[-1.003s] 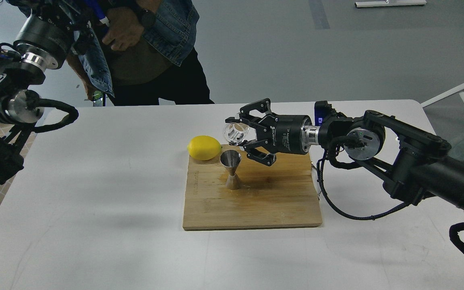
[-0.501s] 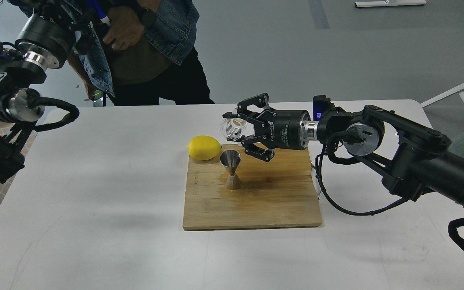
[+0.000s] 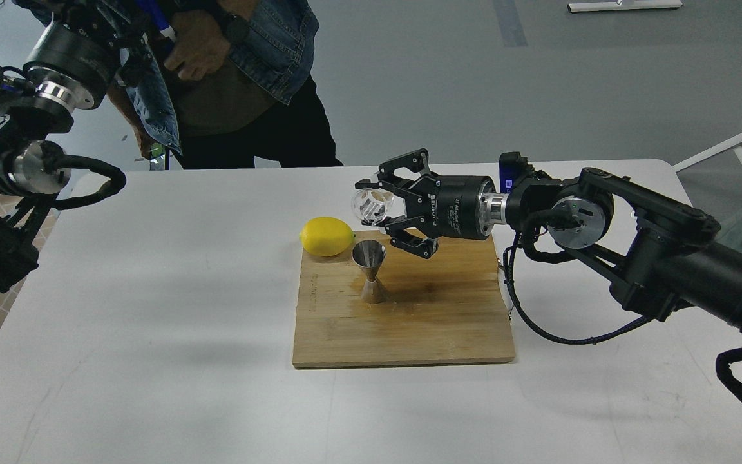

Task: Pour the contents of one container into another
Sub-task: 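Tilt the clear glass toward the jigger with the right gripper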

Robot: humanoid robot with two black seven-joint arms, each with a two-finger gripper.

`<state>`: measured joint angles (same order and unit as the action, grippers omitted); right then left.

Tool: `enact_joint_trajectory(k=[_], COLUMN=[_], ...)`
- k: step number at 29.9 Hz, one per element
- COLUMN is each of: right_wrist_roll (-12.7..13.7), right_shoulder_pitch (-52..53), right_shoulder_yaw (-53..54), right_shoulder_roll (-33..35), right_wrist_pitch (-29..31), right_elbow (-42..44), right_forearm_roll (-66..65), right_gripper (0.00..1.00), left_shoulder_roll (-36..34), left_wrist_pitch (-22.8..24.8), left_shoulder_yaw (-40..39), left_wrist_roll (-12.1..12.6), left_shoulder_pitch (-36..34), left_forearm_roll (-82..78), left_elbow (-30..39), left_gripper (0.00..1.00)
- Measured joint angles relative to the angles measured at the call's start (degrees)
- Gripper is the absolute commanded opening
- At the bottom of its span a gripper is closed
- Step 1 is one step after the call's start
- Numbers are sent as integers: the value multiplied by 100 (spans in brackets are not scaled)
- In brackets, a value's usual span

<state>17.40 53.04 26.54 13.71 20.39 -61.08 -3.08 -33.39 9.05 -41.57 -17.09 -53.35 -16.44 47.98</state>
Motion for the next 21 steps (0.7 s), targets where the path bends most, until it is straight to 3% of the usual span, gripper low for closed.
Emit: enact_joint_trajectory(k=[21], right_wrist_roll=[-19], right_shoulder_pitch=[169], right_shoulder_yaw=[-219], right_shoulder_roll=[0], right_wrist_pitch=[36], right_elbow=[26], right_forearm_roll=[-9], right_gripper=[43], left_shoulder_roll=[-13], left_wrist_pitch=[0], left_shoulder_yaw=[0], left_wrist_roll=[4], left_shoulder_pitch=[-9], left_forearm_roll=[0], left_elbow=[0], left_gripper=[98])
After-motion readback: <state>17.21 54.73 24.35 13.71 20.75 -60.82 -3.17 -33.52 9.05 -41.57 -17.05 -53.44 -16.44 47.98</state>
